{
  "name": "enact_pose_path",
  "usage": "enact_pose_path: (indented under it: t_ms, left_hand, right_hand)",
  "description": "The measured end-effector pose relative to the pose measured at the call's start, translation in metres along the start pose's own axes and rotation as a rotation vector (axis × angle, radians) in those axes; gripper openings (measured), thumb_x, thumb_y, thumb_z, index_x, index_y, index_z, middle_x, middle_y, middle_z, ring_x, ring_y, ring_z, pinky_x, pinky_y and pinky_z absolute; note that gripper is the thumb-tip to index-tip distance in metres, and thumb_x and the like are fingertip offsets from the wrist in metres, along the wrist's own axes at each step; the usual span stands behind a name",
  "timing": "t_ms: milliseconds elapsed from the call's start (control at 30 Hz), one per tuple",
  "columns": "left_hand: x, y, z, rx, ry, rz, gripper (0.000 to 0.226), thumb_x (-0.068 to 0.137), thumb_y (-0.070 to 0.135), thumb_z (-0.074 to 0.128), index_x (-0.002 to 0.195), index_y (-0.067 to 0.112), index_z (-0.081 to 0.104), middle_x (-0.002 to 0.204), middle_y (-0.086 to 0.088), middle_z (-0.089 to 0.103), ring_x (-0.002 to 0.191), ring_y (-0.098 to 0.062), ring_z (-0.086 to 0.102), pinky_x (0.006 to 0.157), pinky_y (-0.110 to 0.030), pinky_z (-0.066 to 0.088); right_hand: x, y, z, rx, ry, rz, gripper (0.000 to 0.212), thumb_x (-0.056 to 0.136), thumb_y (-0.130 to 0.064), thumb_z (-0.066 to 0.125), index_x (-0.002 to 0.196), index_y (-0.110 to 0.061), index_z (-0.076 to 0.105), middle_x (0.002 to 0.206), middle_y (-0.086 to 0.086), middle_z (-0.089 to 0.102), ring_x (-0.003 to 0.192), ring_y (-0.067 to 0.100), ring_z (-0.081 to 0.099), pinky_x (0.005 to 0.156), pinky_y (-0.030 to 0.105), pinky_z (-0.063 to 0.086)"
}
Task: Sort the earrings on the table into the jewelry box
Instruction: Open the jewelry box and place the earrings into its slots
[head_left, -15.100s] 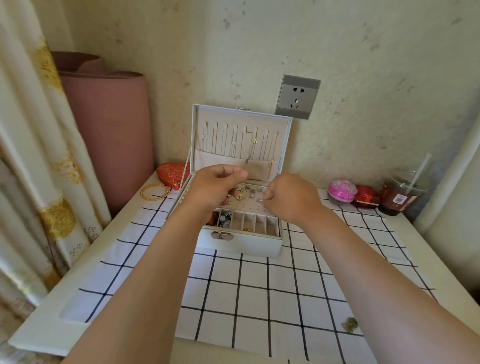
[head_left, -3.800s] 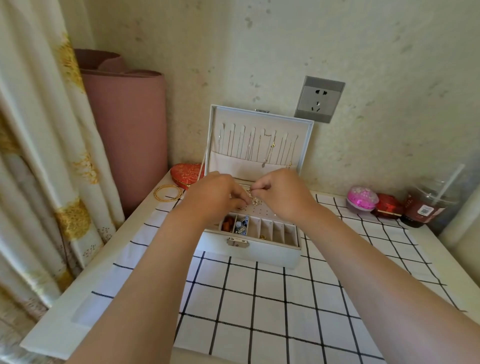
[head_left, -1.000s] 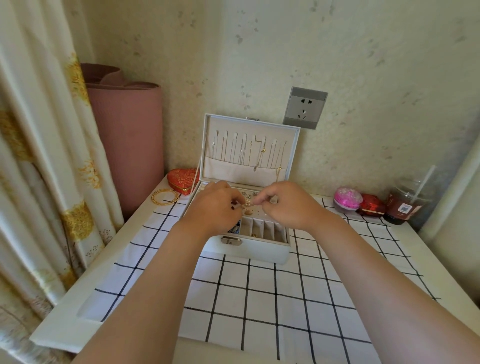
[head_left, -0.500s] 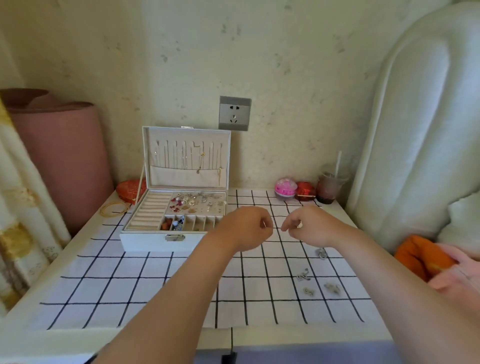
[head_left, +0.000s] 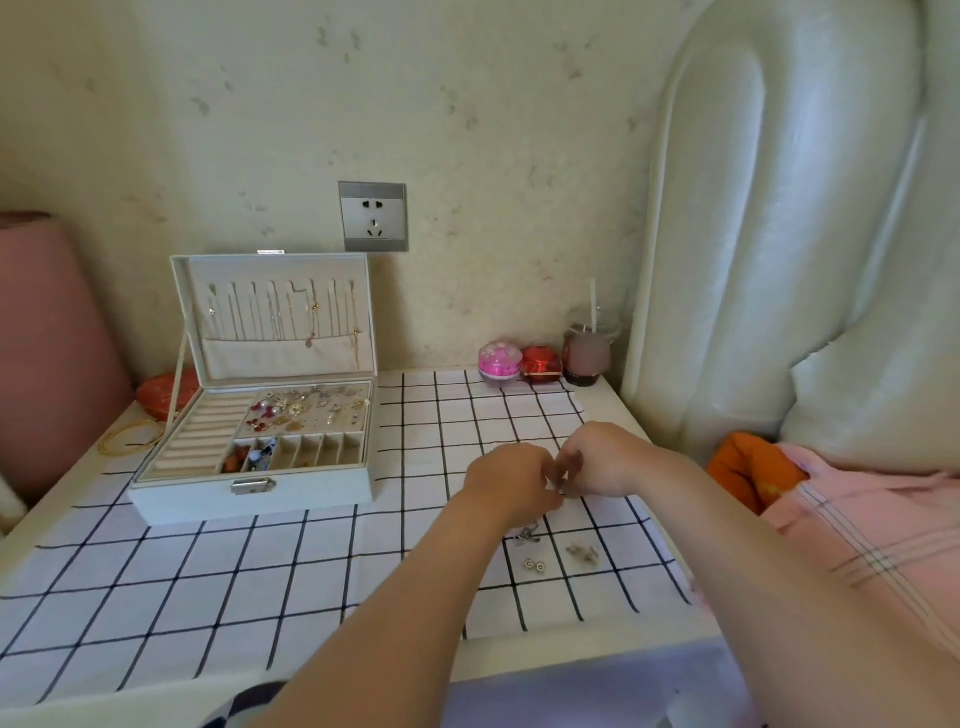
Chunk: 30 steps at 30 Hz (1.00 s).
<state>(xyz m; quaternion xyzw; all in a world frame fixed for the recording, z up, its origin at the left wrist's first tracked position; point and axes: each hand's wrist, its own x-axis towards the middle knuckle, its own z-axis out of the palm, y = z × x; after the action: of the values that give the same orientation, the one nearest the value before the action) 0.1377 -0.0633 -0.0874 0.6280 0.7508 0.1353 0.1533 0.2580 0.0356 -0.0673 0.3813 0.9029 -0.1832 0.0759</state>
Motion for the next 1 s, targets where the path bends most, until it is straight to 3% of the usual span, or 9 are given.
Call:
enact_pose_path:
  t_ms: [167, 300, 400, 467, 633, 767, 1000]
  left_hand:
    - [0.004, -0.011, 0.002, -0.024, 0.049, -0.044, 0.032, 0.078, 0.056, 0.071, 0.098, 0.031, 0.069, 0.099, 0.010, 0.067, 0.094, -0.014, 0.063, 0.078, -0.032, 0.053]
    - [0.001, -0.026, -0.010, -0.248, 0.013, -0.042, 0.019, 0.075, 0.034, 0.082, 0.082, 0.031, 0.064, 0.098, 0.008, 0.068, 0.092, -0.015, 0.065, 0.080, -0.034, 0.056]
    - [-0.002, -0.037, -0.019, -0.335, 0.010, -0.037, 0.022, 0.074, 0.027, 0.084, 0.087, 0.026, 0.065, 0.094, 0.006, 0.071, 0.086, -0.013, 0.065, 0.069, -0.025, 0.053]
    - [-0.003, -0.046, -0.023, -0.415, 0.014, -0.044, 0.025, 0.076, 0.028, 0.083, 0.092, 0.022, 0.066, 0.089, 0.004, 0.074, 0.082, -0.016, 0.069, 0.070, -0.028, 0.056]
    - [-0.007, -0.060, -0.034, -0.522, 0.066, -0.089, 0.027, 0.077, 0.039, 0.081, 0.095, 0.023, 0.070, 0.083, -0.001, 0.075, 0.075, -0.014, 0.070, 0.072, -0.032, 0.058]
    - [-0.016, -0.067, -0.047, -0.533, 0.116, -0.052, 0.014, 0.081, 0.026, 0.079, 0.093, 0.022, 0.073, 0.078, 0.000, 0.074, 0.066, -0.007, 0.065, 0.066, -0.027, 0.054]
    - [-0.040, -0.088, -0.080, -0.595, 0.258, -0.053, 0.005, 0.087, 0.019, 0.071, 0.092, 0.017, 0.070, 0.080, 0.000, 0.075, 0.063, -0.009, 0.065, 0.056, -0.022, 0.050]
  right_hand:
    - [0.005, -0.005, 0.008, 0.109, 0.039, -0.001, 0.025, 0.075, -0.036, 0.084, 0.096, -0.022, 0.079, 0.085, -0.011, 0.065, 0.083, 0.011, 0.060, 0.067, 0.021, 0.043]
    - [0.008, -0.014, 0.011, 0.183, 0.011, -0.005, 0.020, 0.078, -0.038, 0.081, 0.088, -0.022, 0.074, 0.082, -0.003, 0.070, 0.066, 0.015, 0.066, 0.059, 0.026, 0.050]
    - [0.008, -0.021, 0.011, 0.248, -0.006, 0.003, 0.019, 0.083, -0.037, 0.076, 0.092, -0.020, 0.072, 0.082, -0.001, 0.070, 0.056, 0.010, 0.066, 0.049, 0.022, 0.045]
    - [0.009, -0.026, 0.011, 0.331, -0.027, -0.004, 0.015, 0.088, -0.033, 0.071, 0.093, -0.019, 0.072, 0.084, -0.001, 0.072, 0.058, 0.012, 0.068, 0.047, 0.023, 0.044]
    - [0.010, -0.037, 0.009, 0.594, -0.036, 0.006, 0.026, 0.094, -0.035, 0.066, 0.100, -0.011, 0.073, 0.088, 0.002, 0.078, 0.063, 0.016, 0.070, 0.049, 0.024, 0.046]
    - [0.011, -0.048, 0.005, 0.773, -0.054, -0.016, 0.035, 0.099, -0.038, 0.058, 0.103, -0.005, 0.071, 0.090, 0.006, 0.078, 0.066, 0.019, 0.068, 0.050, 0.025, 0.046]
    - [0.017, -0.092, -0.002, 0.969, -0.011, -0.084, 0.033, 0.095, -0.037, 0.066, 0.102, -0.004, 0.070, 0.088, 0.009, 0.077, 0.059, 0.017, 0.064, 0.050, 0.026, 0.045]
